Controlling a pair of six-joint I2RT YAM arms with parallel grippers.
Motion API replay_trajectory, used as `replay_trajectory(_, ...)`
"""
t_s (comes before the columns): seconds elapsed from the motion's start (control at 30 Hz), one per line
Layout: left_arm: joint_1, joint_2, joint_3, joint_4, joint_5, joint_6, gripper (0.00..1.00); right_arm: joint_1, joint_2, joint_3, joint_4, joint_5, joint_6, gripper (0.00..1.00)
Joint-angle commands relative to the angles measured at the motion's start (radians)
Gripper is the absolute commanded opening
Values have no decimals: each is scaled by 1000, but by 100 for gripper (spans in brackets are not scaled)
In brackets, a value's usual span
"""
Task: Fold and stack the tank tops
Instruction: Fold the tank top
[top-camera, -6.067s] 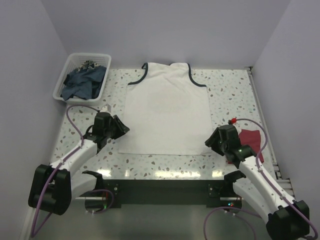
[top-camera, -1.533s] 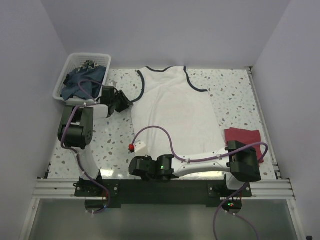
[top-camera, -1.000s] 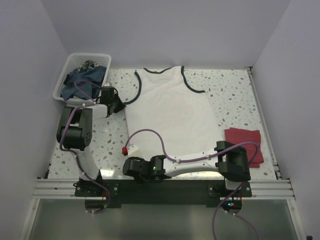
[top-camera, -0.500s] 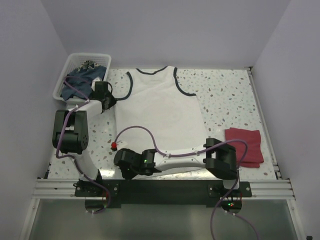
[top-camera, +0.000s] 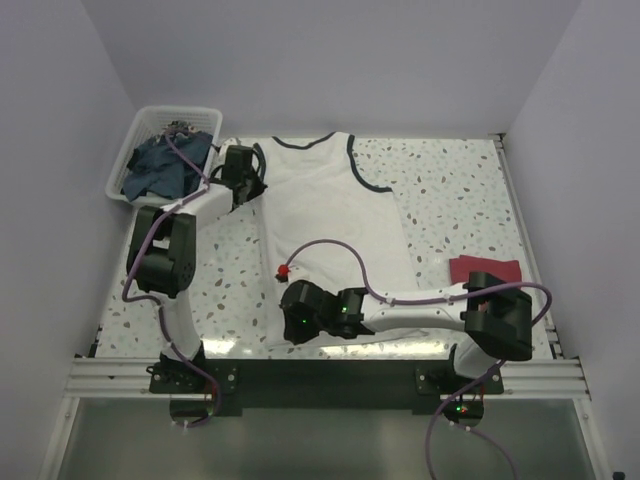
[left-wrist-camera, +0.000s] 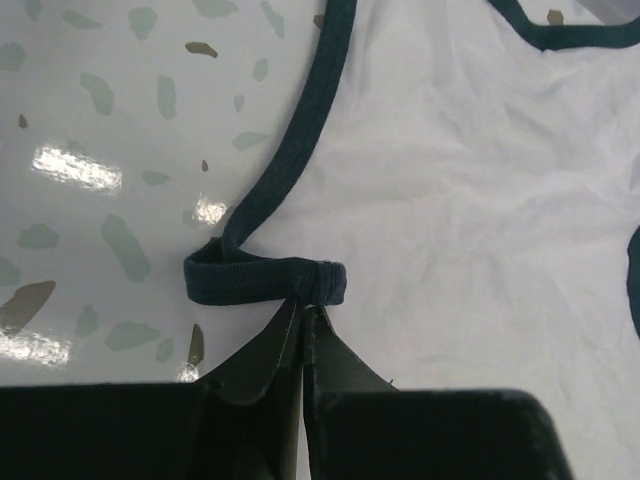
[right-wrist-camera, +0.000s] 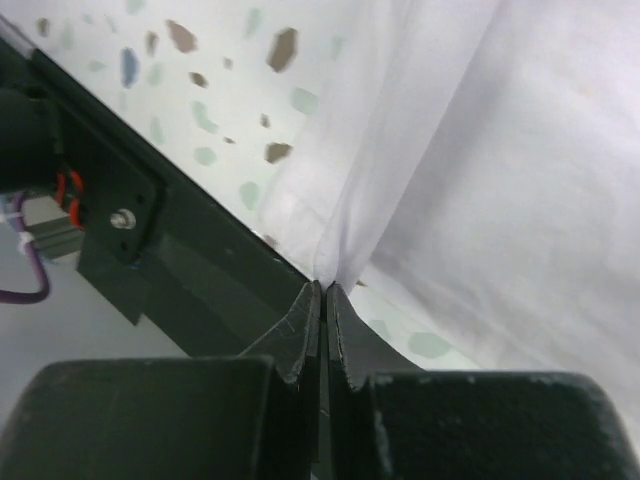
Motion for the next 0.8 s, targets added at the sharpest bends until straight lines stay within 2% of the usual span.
replay_trajectory(0.0, -29, 43, 66, -13, -36, -21, 0, -9, -69, -83, 56, 25, 57, 0)
replay_trajectory(0.43, -127, 88, 128, -30, -70, -30, 3, -13, -222, -290, 113, 77, 141, 0)
replay_trajectory(0.77, -197, 137, 181, -57, -96, -25, 7, -13, -293, -371, 124, 122, 184, 0)
